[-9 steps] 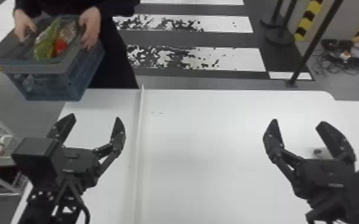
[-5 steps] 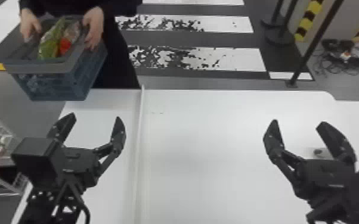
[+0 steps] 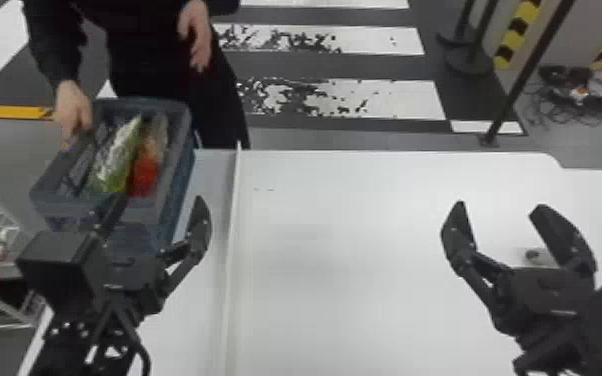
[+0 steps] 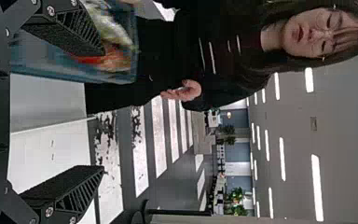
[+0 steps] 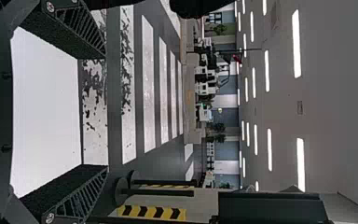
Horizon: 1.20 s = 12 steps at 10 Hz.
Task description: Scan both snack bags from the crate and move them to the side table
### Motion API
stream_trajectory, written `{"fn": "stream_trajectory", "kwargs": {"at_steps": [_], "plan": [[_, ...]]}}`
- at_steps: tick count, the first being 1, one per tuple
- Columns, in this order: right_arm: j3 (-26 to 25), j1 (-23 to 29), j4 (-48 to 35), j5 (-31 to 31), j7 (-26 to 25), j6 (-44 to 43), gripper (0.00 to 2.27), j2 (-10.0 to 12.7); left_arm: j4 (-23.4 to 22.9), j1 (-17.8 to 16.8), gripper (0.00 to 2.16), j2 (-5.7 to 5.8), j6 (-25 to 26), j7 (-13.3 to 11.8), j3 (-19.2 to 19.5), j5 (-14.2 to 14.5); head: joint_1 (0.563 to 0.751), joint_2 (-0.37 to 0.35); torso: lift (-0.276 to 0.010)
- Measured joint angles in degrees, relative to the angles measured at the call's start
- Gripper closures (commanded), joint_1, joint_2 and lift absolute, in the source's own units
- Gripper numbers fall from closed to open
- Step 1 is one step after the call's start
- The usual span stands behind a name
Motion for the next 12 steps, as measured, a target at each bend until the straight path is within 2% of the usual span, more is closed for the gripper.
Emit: {"fn": "stream_trajectory", "kwargs": {"at_steps": [9,10,12], "plan": [[0.0,-0.5,0.3,-0.9,0.0,0.9,0.09,0.0,0.5,0.9,0.12,0.00,-3.2,-0.3,0.5,0.1,0.695,0.010,-0.029],[0.0,-0.5,0.3,-0.9,0.0,0.9,0.09,0.0,0.7,1.4,0.14,0.10,-4.1,0.6,1.3,0.1,0.695,0.020,-0.029],[-0.2,-0.5,0.5,-1.0,0.0,0.9,0.09,-0.2,3.1,4.2,0.14,0.63,-16.8,1.2,4.2,0.3,0.695,0.059,-0.029]]}}
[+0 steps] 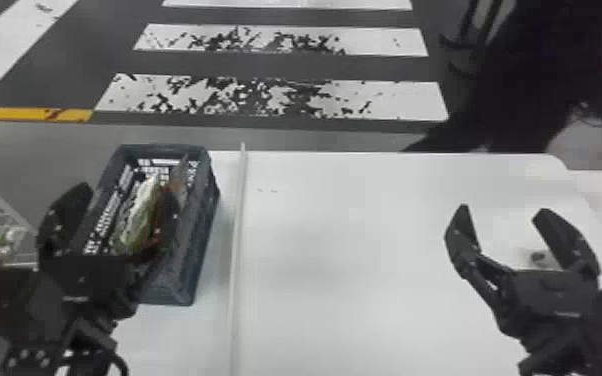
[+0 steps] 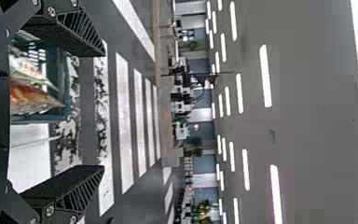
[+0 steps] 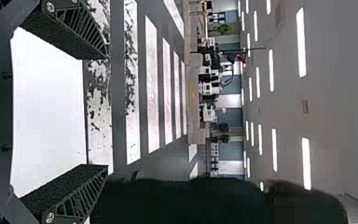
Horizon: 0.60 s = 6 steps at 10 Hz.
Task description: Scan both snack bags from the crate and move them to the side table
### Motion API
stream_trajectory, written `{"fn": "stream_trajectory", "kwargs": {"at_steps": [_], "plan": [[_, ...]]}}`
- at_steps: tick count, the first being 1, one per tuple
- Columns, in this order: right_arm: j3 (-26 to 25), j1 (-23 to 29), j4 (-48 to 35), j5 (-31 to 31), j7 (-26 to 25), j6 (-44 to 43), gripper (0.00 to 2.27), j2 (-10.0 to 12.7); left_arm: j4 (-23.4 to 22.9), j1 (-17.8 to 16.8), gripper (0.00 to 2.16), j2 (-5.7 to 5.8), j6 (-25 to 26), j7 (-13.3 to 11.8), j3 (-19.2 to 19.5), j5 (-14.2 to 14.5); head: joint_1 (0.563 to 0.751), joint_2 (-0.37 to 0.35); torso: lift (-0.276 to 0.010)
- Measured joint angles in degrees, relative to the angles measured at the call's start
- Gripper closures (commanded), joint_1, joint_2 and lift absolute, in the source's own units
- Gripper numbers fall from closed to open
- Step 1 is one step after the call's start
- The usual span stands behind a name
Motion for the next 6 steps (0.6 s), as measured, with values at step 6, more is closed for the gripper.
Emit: {"fn": "stream_trajectory", "kwargs": {"at_steps": [6], "plan": [[0.1,0.0,0.3,0.0,0.3,0.0,0.09,0.3,4.1,0.9,0.13,0.26,-2.1,-2.5,4.6,5.2,0.695,0.118,-0.029]]}}
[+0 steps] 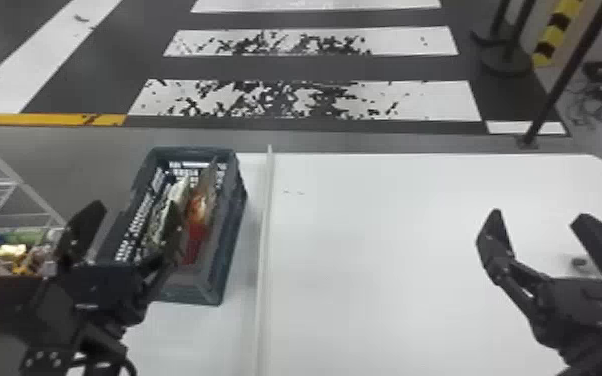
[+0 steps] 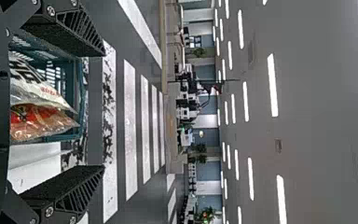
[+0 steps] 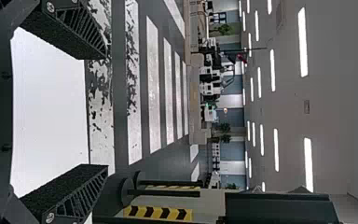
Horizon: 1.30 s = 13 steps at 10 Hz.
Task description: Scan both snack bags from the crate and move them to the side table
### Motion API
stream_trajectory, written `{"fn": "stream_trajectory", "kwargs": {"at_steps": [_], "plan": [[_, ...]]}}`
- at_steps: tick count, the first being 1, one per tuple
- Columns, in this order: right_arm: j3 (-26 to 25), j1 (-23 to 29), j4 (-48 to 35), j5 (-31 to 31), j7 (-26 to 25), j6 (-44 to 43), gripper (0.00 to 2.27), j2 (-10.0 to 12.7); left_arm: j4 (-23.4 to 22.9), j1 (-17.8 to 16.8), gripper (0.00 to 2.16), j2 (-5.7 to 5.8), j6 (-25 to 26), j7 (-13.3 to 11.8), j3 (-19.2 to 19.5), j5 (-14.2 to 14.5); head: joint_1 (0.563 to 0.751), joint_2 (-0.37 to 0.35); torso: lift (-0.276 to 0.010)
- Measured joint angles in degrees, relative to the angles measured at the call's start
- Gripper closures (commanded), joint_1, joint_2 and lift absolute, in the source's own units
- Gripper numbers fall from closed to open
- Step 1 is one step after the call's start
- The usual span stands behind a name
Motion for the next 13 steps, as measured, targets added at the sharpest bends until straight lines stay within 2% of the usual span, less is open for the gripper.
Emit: {"fn": "stream_trajectory", "kwargs": {"at_steps": [2,5,7,10,13], "plan": [[0.0,0.0,0.1,0.1,0.1,0.0,0.09,-0.2,3.4,-1.3,0.13,-0.55,-0.1,-0.4,1.3,0.8,0.695,0.140,-0.029],[0.2,-0.1,0.6,0.3,0.1,0.0,0.09,-0.3,8.7,-4.3,0.13,-0.72,0.2,-0.7,1.8,1.8,0.695,0.171,-0.029],[0.2,0.0,0.8,0.4,0.1,0.0,0.09,-0.3,11.6,-7.6,0.13,-0.78,6.3,-1.4,1.8,2.7,0.695,0.179,-0.029],[0.2,0.0,0.9,0.5,0.1,0.0,0.09,-0.4,12.6,-10.8,0.14,-1.06,14.6,-3.0,2.8,4.6,0.695,0.187,-0.029],[0.3,-0.2,0.9,0.5,0.1,0.0,0.09,-0.8,13.8,-13.5,0.13,-1.97,16.1,-2.9,2.4,4.0,0.695,0.182,-0.029]]}}
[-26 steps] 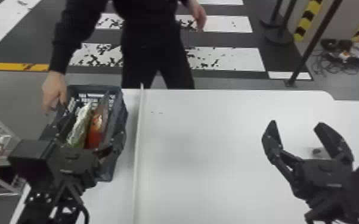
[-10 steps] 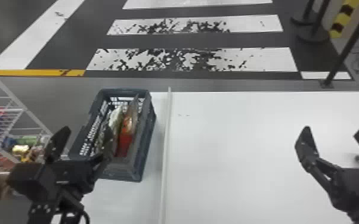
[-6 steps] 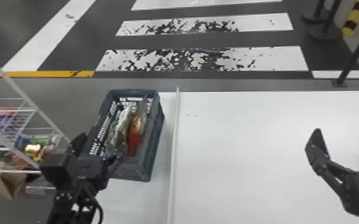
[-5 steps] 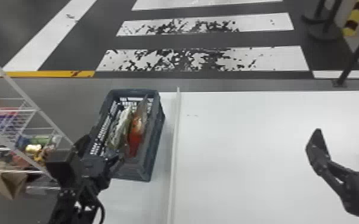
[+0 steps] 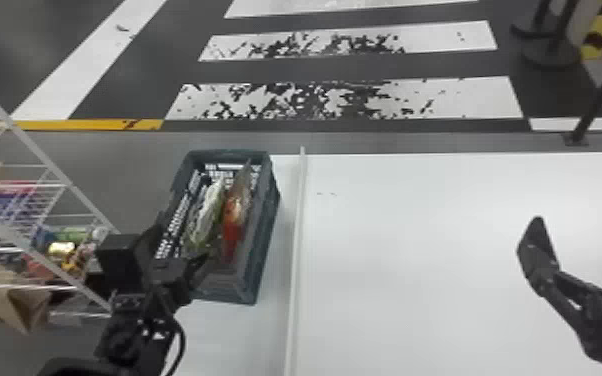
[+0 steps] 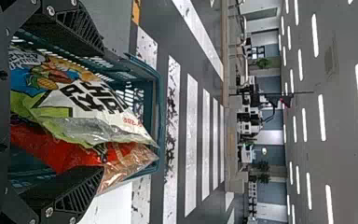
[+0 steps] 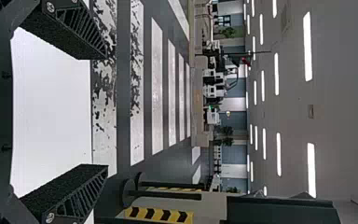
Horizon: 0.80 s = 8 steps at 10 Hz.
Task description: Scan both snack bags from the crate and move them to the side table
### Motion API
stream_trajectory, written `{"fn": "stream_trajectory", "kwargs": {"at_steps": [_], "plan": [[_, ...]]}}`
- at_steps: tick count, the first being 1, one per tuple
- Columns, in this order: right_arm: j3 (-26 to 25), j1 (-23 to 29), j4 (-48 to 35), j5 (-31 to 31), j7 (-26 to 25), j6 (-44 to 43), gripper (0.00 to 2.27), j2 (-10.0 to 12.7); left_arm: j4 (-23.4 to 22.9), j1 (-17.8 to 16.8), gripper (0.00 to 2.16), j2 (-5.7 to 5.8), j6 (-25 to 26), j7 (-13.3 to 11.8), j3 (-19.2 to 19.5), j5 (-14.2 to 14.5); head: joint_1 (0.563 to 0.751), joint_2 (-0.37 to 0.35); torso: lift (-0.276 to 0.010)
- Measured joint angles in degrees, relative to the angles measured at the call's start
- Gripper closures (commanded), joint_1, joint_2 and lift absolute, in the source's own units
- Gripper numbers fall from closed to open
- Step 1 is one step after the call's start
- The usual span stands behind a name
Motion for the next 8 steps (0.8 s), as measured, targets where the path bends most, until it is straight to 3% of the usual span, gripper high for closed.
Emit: {"fn": "stream_trajectory", "kwargs": {"at_steps": [5,8], "plan": [[-0.1,-0.6,0.2,-0.2,0.0,0.0,0.09,-0.4,6.3,-6.0,0.13,-1.07,2.7,0.2,-1.8,-1.7,0.695,0.171,-0.029],[0.0,-0.7,0.4,-0.2,0.0,0.0,0.09,-0.4,7.7,-7.6,0.17,-1.21,2.8,0.2,-2.2,-1.8,0.695,0.167,-0.029]]}}
